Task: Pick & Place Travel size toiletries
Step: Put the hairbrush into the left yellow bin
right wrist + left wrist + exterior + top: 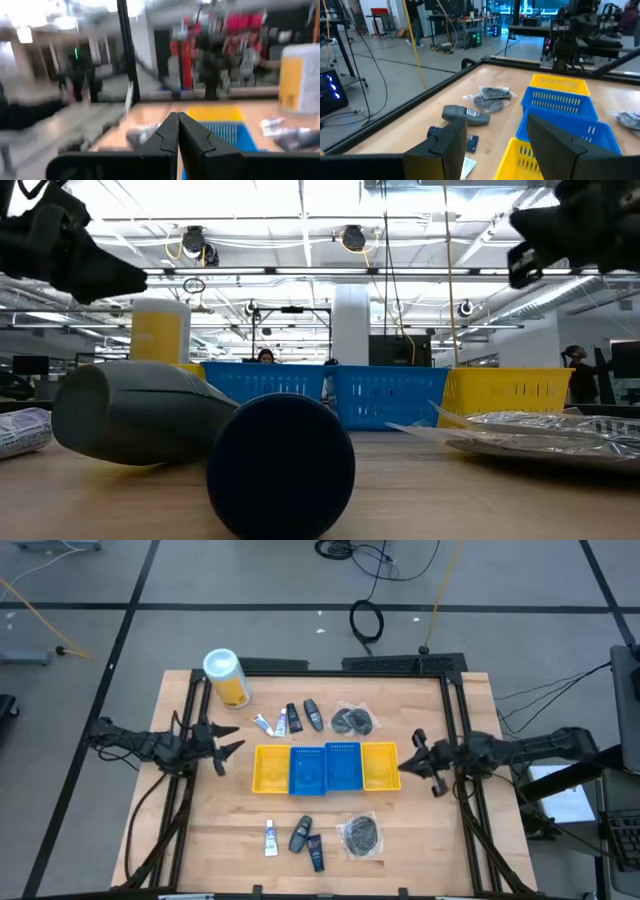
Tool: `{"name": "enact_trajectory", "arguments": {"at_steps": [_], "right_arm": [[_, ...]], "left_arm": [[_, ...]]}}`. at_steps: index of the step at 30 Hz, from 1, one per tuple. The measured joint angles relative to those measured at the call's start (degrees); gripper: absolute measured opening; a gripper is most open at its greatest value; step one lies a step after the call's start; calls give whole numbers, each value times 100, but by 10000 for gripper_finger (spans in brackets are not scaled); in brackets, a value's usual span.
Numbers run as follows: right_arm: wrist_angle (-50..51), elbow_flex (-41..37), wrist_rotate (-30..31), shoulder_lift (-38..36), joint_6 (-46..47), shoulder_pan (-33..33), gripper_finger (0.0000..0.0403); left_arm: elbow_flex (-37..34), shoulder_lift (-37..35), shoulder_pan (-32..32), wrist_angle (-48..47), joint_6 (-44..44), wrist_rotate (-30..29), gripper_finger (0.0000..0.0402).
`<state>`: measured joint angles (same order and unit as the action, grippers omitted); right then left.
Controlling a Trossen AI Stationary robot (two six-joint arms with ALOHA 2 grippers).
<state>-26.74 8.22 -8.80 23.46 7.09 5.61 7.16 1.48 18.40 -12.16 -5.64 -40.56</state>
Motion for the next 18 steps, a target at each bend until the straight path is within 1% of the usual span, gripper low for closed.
{"name": "enact_trajectory", "arguments": {"at_steps": [4, 7, 9, 13, 16, 18], "right_arm": [[-2, 594, -72, 1116, -236, 257, 0], [282, 932, -327, 1893, -339, 533, 0], [347, 1175, -349, 2341, -371, 769, 0], [419, 1454, -346, 3073, -474, 1236, 0], [368, 1640, -349, 3436, -454, 1605, 0], [387, 1689, -339, 3640, -259, 1864, 0]], "left_arm": [[0, -1, 2, 261, 126, 2, 207], [0, -1, 0, 434, 15, 0, 207], [0, 1, 0, 526, -39, 2, 207], [0, 1, 2, 618, -49, 2, 207], [0, 1, 0, 632, -49, 4, 207], [0, 1, 1, 636, -79, 5, 207]]}}
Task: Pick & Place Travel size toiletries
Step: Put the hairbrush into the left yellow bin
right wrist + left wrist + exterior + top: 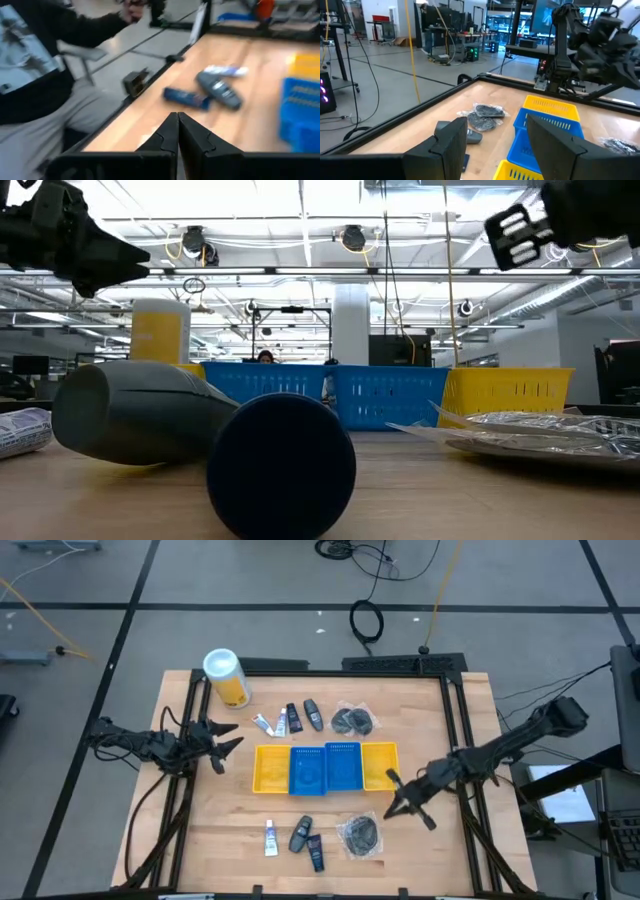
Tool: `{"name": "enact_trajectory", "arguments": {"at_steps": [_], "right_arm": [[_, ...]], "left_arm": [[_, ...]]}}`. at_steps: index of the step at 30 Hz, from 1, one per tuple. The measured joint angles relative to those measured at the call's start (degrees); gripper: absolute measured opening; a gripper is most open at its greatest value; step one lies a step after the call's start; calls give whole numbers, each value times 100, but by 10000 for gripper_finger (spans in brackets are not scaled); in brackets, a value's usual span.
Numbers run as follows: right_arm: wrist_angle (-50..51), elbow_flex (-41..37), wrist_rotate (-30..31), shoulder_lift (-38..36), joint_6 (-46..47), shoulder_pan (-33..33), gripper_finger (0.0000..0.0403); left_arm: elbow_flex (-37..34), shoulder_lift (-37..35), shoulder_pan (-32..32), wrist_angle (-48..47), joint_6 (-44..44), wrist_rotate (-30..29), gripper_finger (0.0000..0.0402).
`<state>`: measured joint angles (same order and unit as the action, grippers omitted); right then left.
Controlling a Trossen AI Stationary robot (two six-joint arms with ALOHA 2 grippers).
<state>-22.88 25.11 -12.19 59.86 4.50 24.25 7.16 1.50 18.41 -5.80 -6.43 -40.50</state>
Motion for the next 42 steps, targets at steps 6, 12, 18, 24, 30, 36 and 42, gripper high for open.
{"name": "enact_trajectory", "arguments": {"at_steps": [6, 12, 18, 24, 30, 36, 42], "right_arm": [[260, 52, 410, 516, 1077, 650, 0], [597, 54, 679, 945, 2625, 813, 6], [600, 54, 811, 1329, 3251, 811, 34], [599, 54, 783, 1751, 3934, 769, 87], [511, 54, 767, 2003, 4216, 769, 146], [242, 54, 804, 2008, 4364, 796, 172], [298, 54, 1034, 2010, 4716, 823, 170]], "left_arm": [[0, 0, 1, 8, -244, 1, 207], [0, 0, -1, 11, -392, -1, 207], [0, 0, -1, 9, -401, -3, 207], [0, 0, 1, 9, -404, -4, 207], [0, 0, 0, 7, -407, -5, 207], [0, 0, 0, 7, -407, -7, 207], [0, 0, 0, 4, -409, -7, 207]]}}
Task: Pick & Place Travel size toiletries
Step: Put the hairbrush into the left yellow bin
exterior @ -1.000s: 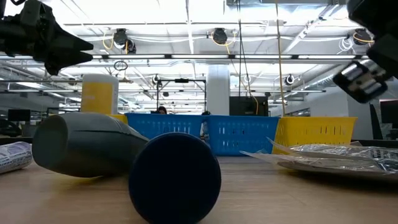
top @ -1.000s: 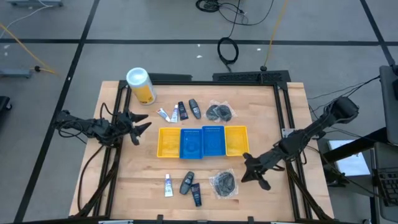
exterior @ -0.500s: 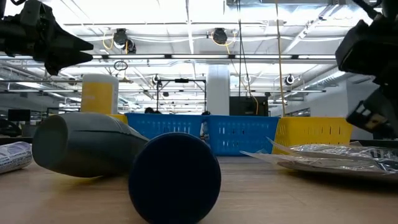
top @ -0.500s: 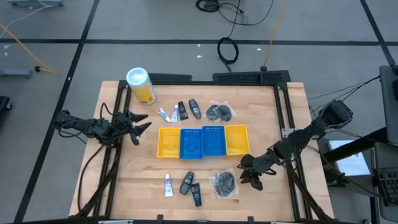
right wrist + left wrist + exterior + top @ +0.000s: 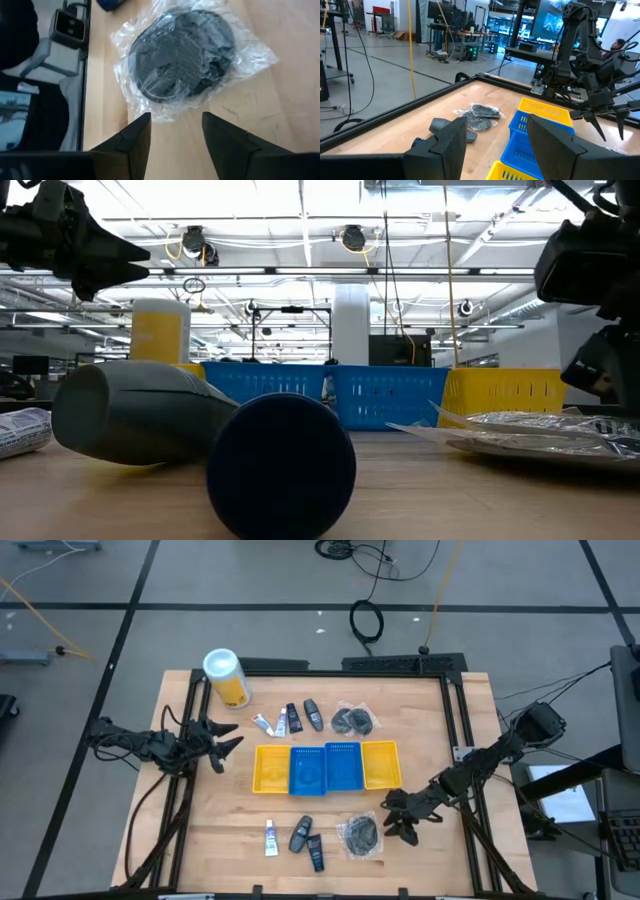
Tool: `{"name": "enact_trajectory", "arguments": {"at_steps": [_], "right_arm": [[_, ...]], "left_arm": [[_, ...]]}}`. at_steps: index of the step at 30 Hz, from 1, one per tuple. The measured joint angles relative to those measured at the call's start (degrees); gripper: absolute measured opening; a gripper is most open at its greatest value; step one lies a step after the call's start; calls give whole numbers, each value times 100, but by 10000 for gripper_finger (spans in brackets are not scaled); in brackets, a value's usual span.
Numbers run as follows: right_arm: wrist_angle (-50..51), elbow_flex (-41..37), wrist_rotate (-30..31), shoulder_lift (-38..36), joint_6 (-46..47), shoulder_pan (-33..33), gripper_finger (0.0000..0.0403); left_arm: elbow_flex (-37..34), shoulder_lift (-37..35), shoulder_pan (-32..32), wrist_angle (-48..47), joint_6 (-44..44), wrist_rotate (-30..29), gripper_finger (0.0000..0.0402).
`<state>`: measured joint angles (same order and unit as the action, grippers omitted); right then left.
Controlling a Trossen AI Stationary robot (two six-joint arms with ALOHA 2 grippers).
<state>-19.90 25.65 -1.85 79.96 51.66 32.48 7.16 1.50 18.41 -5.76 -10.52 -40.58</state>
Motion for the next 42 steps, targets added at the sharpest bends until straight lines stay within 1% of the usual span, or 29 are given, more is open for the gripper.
{"name": "enact_trajectory", "arguments": {"at_steps": [4, 7, 13, 23, 28, 31, 33, 35, 37, 38, 42], "right_arm": [[0, -2, 53, 184, 222, 98, 172], [-159, -1, 52, 471, 482, 187, 175], [-1058, 0, 115, 918, 603, 244, 177], [-1322, 13, 223, 1187, 614, 250, 165], [-1356, 11, 287, 1195, 614, 252, 156], [-1357, 11, 335, 1196, 616, 252, 137], [-1333, 11, 341, 1198, 610, 252, 114], [-1329, 11, 341, 1200, 580, 252, 75], [-1325, 11, 380, 1202, 570, 252, 26], [-1330, 9, 441, 1203, 546, 252, 14], [-1407, 2, 472, 1209, 478, 252, 2]], "left_arm": [[0, 0, 0, -1, 2, 0, 207], [0, 0, 0, -4, 0, -4, 207], [0, -2, -1, -8, 0, -4, 207], [0, 0, -1, -5, -48, -4, 207], [0, -2, 1, -4, -48, -2, 207], [0, -2, 1, -4, -46, -4, 207], [0, 0, 0, -4, -45, -2, 207], [0, -1, -1, -4, -43, -2, 207], [0, 0, 1, -4, -39, -4, 207], [0, 0, -1, -4, -39, -2, 207], [0, 0, -1, -4, -37, -2, 207]]}}
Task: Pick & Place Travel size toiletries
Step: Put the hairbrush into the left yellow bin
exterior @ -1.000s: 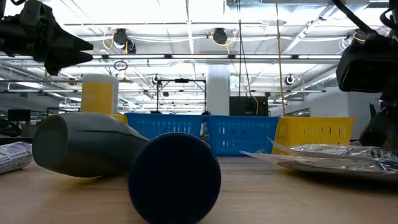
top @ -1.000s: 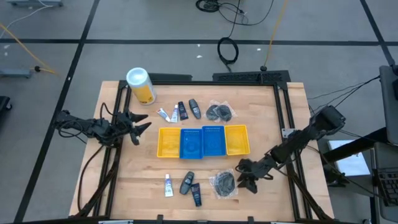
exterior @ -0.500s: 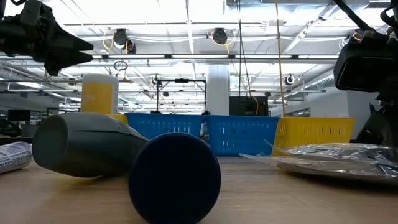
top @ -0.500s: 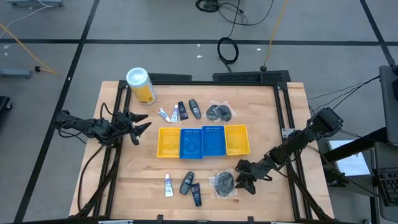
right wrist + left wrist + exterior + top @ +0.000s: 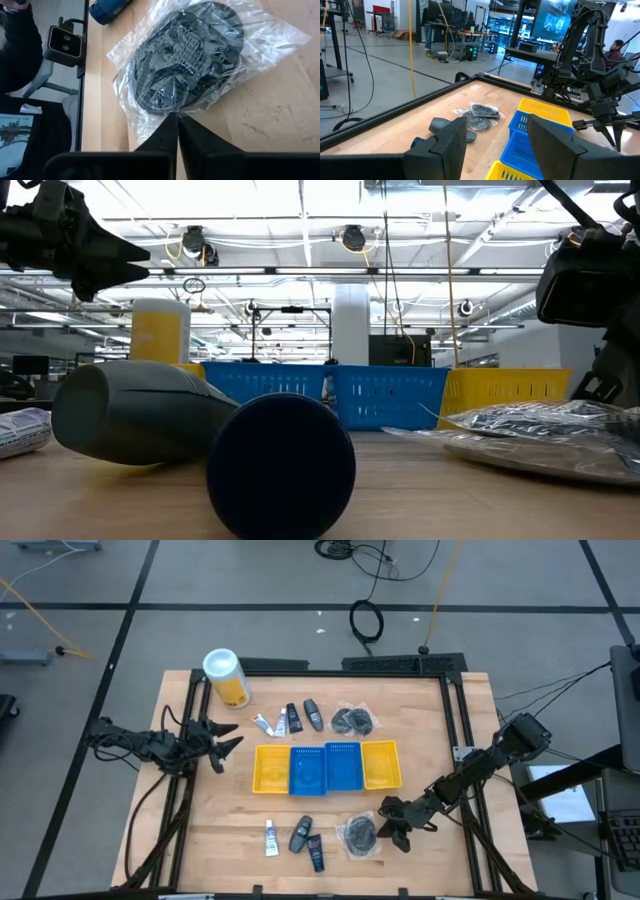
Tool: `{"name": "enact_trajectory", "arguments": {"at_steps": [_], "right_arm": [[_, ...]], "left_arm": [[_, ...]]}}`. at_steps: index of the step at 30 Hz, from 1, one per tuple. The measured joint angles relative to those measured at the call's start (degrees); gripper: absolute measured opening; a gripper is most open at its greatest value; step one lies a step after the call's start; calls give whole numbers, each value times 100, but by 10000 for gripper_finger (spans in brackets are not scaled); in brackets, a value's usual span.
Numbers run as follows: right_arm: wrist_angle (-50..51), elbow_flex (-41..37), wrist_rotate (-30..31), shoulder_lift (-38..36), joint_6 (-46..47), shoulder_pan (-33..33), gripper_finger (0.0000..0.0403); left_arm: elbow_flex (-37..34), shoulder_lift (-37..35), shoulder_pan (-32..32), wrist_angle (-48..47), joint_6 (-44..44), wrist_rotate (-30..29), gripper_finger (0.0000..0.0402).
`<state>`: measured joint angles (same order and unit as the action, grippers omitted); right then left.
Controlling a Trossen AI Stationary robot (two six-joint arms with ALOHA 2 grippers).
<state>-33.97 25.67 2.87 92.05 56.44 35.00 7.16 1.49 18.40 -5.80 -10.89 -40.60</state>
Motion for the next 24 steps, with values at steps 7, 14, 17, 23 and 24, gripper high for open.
{"name": "enact_trajectory", "arguments": {"at_steps": [7, 14, 17, 23, 24], "right_arm": [[32, -24, 54, -195, -162, 0, 1], [34, -17, 455, -818, -887, -2, 0], [27, -15, 498, -1132, -1238, -4, 0], [380, -11, 925, -1769, -1852, -4, 0], [455, -11, 991, -1881, -1960, -11, 0]], "left_arm": [[0, 0, 0, 0, -2, 0, 207], [0, -1, 1, 7, -156, 2, 207], [0, -2, 0, 35, -325, 3, 207], [0, -2, 1, 606, -295, 9, 207], [0, -1, 1, 701, -293, 9, 207]]}}
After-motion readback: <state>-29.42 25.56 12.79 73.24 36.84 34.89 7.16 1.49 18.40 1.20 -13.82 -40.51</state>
